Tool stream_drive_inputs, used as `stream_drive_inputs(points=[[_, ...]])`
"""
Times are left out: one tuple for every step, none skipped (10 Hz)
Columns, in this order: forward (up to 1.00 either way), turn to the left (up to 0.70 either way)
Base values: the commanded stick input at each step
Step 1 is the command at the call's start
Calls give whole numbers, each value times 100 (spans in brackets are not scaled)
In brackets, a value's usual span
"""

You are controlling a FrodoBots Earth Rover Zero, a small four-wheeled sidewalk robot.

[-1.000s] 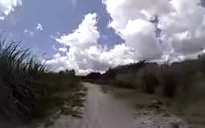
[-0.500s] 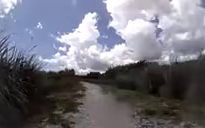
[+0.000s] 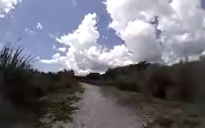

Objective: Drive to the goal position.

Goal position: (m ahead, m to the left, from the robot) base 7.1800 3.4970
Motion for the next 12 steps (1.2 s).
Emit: stream_drive_inputs(points=[[70, 0], [70, 0], [70, 0], [70, 0], [70, 0], [70, 0], [70, 0], [70, 0], [70, 35], [70, 34], [70, 22], [70, 0]])
